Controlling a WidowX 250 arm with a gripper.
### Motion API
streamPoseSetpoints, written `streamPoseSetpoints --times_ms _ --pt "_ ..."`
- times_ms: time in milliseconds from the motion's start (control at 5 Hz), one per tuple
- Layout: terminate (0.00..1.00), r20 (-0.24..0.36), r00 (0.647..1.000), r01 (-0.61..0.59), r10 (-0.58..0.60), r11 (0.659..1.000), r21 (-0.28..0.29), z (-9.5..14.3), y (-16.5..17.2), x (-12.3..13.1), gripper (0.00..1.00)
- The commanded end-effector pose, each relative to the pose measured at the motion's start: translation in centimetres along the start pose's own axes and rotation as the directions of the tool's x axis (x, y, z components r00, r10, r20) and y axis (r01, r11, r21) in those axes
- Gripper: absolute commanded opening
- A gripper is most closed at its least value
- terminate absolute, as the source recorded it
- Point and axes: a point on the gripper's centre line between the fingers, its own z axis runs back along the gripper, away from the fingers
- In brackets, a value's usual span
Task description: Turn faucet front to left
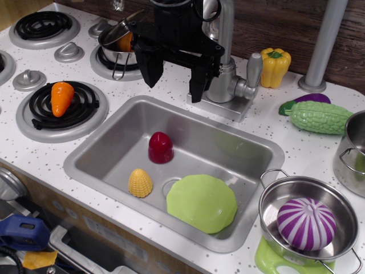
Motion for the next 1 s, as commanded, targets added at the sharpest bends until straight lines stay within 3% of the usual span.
streamPoseSetpoints --times_ms 0,600,800 --pt "0.0 0.0 1.0 0.0 0.0 1.0 0.0 0.0 0.0 0.0 1.0" --pt "0.0 0.212 0.976 0.016 -0.041 0.993 0.118 0.0 1.3 2.5 1.0" --pt "0.0 0.261 0.965 0.003 -0.03 0.995 0.104 -0.1 1.8 4.0 1.0"
